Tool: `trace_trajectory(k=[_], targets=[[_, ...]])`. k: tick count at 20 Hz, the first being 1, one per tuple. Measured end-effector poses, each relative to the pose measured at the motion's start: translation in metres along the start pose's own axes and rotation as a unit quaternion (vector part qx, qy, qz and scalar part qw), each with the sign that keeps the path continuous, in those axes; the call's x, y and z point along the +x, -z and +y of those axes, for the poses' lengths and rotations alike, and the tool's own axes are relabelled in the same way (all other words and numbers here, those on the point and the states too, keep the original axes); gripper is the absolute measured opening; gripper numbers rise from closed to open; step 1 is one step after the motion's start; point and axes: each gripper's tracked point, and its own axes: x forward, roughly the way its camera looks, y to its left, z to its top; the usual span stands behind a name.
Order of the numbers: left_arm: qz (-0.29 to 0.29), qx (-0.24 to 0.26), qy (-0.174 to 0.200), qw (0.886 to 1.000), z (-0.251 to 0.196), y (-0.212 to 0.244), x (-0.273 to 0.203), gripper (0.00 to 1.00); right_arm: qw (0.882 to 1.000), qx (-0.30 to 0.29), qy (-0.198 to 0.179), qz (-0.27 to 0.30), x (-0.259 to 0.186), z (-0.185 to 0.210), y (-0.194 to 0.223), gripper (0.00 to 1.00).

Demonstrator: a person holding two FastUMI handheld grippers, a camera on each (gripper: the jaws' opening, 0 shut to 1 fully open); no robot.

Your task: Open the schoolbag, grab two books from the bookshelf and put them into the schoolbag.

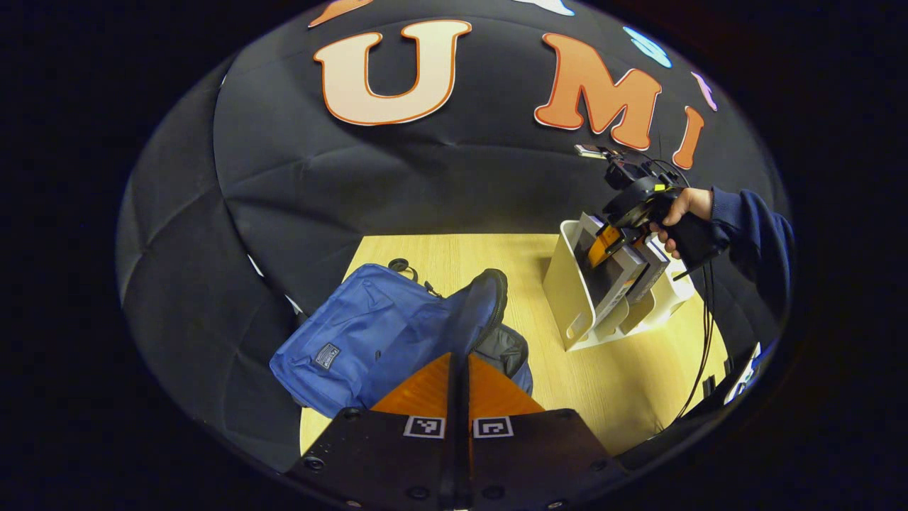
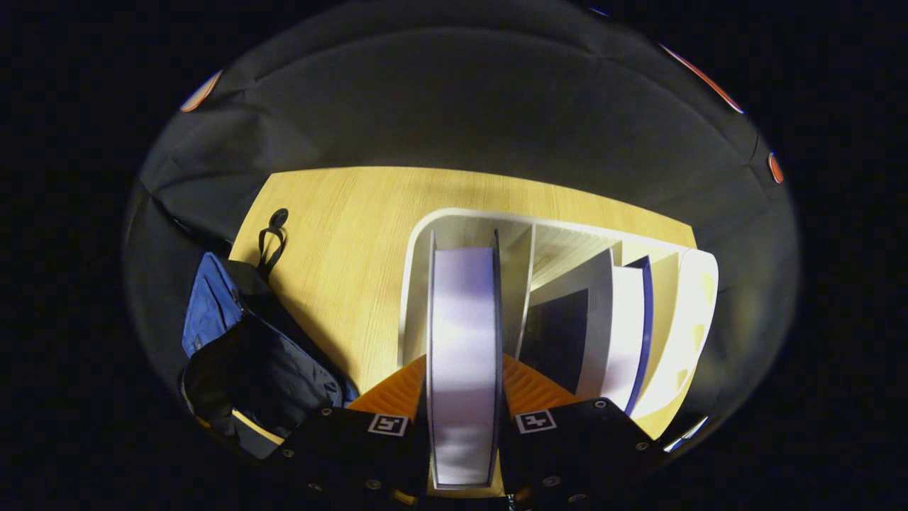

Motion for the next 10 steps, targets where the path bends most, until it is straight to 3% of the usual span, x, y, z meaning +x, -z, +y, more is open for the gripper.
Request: trace_trajectory(k=[1,2,3,10], targets=[[0.000,-0.002,0.001,1.000,0.000,0.000,0.001,0.00,1.000,0.000,-0.006,-0.008,-0.006,-0.002,-0.003,0.40],[-0.001,-0.004,0.003,1.000,0.000,0.001,0.001,0.00,1.000,0.000,-0.008,-0.016,-0.013,-0.003,-0.002,0.47],[0.000,-0.004,0.004,1.000,0.000,0.003,0.000,0.00,1.000,0.001,-0.010,-0.025,-0.020,-0.007,-0.004,0.38],[0.009,0.007,0.003,1.000,-0.003,-0.001,-0.002,0.00,0.993,0.016,-0.061,-0.095,-0.111,-0.028,0.003,0.38]])
